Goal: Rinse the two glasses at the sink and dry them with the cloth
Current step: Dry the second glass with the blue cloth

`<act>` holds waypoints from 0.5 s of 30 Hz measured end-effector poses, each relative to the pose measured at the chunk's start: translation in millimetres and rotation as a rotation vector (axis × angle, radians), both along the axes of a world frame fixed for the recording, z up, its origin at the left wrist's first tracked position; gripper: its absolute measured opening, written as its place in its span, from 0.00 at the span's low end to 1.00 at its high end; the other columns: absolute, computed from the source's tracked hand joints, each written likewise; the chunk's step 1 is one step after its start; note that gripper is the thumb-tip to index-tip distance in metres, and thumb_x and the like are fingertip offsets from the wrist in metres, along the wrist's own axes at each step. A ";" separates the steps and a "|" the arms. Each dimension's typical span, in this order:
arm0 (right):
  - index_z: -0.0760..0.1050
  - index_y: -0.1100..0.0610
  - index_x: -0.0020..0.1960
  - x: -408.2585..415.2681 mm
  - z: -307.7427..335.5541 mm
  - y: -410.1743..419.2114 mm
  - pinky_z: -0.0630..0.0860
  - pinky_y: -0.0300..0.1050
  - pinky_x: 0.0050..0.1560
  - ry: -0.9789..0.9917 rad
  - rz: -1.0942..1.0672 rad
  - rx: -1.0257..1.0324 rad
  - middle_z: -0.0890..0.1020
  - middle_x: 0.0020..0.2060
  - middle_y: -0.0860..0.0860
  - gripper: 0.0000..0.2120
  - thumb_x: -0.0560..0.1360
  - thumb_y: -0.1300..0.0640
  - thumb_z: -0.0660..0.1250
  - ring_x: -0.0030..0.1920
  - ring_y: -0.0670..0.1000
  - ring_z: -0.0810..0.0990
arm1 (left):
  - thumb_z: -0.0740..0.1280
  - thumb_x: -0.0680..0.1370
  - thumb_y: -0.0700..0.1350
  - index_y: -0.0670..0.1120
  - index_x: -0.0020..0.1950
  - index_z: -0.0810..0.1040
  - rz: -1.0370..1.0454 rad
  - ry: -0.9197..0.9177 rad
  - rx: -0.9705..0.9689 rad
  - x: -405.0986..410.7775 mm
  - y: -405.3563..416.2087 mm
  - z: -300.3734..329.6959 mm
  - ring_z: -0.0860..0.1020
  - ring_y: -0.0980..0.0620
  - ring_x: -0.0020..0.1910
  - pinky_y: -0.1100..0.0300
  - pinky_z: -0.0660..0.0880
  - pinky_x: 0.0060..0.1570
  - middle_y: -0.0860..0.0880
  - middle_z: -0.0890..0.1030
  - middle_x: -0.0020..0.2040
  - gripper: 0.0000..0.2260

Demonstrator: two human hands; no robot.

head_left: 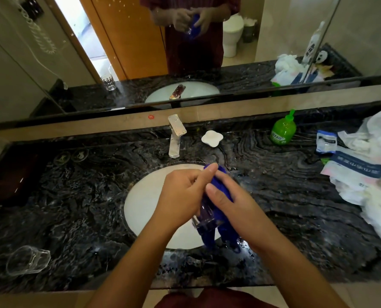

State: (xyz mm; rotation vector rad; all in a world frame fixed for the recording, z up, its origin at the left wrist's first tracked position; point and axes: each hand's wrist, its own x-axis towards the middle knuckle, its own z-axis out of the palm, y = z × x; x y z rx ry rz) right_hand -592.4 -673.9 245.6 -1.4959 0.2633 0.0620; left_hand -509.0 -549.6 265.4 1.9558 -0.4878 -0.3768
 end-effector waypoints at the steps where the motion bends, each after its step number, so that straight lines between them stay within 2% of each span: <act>1: 0.70 0.36 0.71 -2.2 1.4 2.5 0.76 0.37 0.63 -0.039 -0.012 -0.093 0.80 0.61 0.35 0.24 0.75 0.36 0.63 0.61 0.36 0.80 | 0.63 0.82 0.59 0.39 0.29 0.75 0.035 -0.024 0.024 -0.1 -0.6 -4.9 0.73 0.52 0.19 0.58 0.69 0.25 0.48 0.73 0.19 0.29; 3: 0.68 0.36 0.72 -4.5 0.7 5.1 0.72 0.30 0.60 -0.112 -0.018 -0.292 0.74 0.64 0.31 0.21 0.80 0.40 0.60 0.63 0.34 0.75 | 0.61 0.80 0.63 0.37 0.27 0.73 0.117 0.001 0.010 -0.3 -0.9 -13.3 0.73 0.50 0.20 0.57 0.71 0.27 0.47 0.73 0.19 0.33; 5: 0.69 0.39 0.74 -5.2 -7.0 3.9 0.73 0.31 0.59 -0.159 -0.020 -0.444 0.73 0.66 0.33 0.19 0.84 0.46 0.60 0.64 0.36 0.75 | 0.60 0.79 0.65 0.37 0.26 0.71 0.201 0.128 -0.033 -2.0 -0.8 -17.7 0.73 0.49 0.22 0.60 0.72 0.28 0.43 0.73 0.20 0.35; 7: 0.73 0.41 0.72 -6.4 -13.4 0.8 0.74 0.33 0.57 -0.159 -0.039 -0.443 0.75 0.66 0.35 0.17 0.84 0.50 0.61 0.62 0.38 0.76 | 0.58 0.80 0.66 0.41 0.23 0.70 0.250 0.257 -0.044 -4.7 -1.2 -19.9 0.73 0.49 0.22 0.63 0.72 0.27 0.43 0.71 0.19 0.35; 9: 0.76 0.40 0.69 -9.0 -15.9 -1.2 0.74 0.34 0.58 -0.158 -0.021 -0.446 0.76 0.66 0.35 0.15 0.84 0.48 0.61 0.63 0.38 0.76 | 0.57 0.80 0.67 0.43 0.20 0.68 0.273 0.324 -0.028 -6.1 -0.9 -21.2 0.71 0.50 0.21 0.65 0.71 0.27 0.45 0.69 0.18 0.36; 13: 0.79 0.38 0.64 -18.3 -11.5 -3.1 0.68 0.32 0.63 -0.213 0.046 -0.667 0.72 0.68 0.31 0.16 0.80 0.43 0.58 0.66 0.36 0.71 | 0.56 0.80 0.67 0.43 0.23 0.68 0.294 0.394 -0.040 -5.4 1.1 -27.3 0.68 0.50 0.19 0.63 0.69 0.24 0.46 0.68 0.18 0.35; 15: 0.81 0.40 0.59 -22.9 -6.2 -2.4 0.71 0.38 0.61 -0.283 0.065 -0.789 0.75 0.67 0.35 0.16 0.79 0.46 0.58 0.63 0.43 0.75 | 0.56 0.80 0.67 0.42 0.25 0.71 0.313 0.418 -0.065 -6.3 2.5 -31.7 0.69 0.50 0.20 0.61 0.68 0.25 0.45 0.69 0.20 0.34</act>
